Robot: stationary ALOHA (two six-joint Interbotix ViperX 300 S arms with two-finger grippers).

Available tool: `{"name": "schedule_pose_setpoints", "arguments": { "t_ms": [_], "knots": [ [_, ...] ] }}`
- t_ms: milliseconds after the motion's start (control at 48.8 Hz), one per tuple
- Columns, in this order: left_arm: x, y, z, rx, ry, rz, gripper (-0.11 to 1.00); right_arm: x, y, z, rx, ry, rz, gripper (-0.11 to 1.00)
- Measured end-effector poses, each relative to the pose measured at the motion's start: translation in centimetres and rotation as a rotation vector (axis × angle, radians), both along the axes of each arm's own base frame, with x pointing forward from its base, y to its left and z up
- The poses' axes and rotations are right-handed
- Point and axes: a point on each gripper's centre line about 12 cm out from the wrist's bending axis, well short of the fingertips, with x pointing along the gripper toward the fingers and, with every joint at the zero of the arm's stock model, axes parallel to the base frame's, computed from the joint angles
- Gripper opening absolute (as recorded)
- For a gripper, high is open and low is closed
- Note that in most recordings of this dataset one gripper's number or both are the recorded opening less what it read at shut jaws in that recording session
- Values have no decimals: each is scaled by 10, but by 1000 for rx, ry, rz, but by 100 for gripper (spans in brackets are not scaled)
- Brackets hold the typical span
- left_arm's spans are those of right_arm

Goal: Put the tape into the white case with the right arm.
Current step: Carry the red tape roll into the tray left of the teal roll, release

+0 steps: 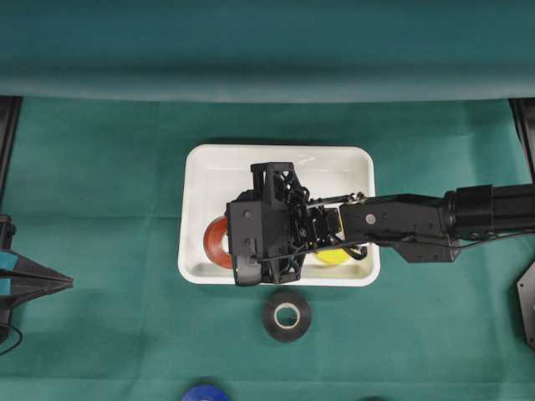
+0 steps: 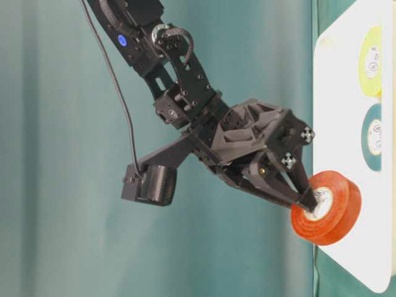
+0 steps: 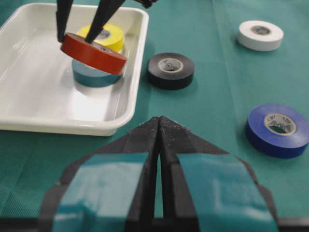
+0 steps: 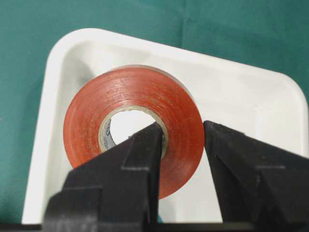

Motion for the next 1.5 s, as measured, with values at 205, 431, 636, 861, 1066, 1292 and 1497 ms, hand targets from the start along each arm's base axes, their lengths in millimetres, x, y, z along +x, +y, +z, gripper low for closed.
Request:
{"name": "schedule_pose_setpoints", "arguments": {
  "t_ms": [205, 431, 636, 861, 1066, 1292, 1497],
  "knots": [
    [0, 0, 0, 0, 2, -2, 0, -1, 2, -5, -14, -9, 37, 1],
    [0, 0, 0, 0, 0, 0, 0, -1, 1, -14, -11, 9, 35, 1],
    [0, 0, 0, 0, 2, 0, 0, 0, 1, -21, -6, 23, 35, 2],
    [0, 0, 0, 0, 0, 0, 0, 0, 0, -23, -7, 26, 35, 58],
    [0, 0, 0, 0, 0, 0, 0, -1, 0, -24, -3, 30, 32, 62],
    [0, 0, 0, 0, 0, -2, 0, -21, 4, -31, 5, 64, 31, 62],
    [0, 0, 1, 0, -2, 0, 0, -62, 11, -21, 13, 74, 26, 62]
  ]
}}
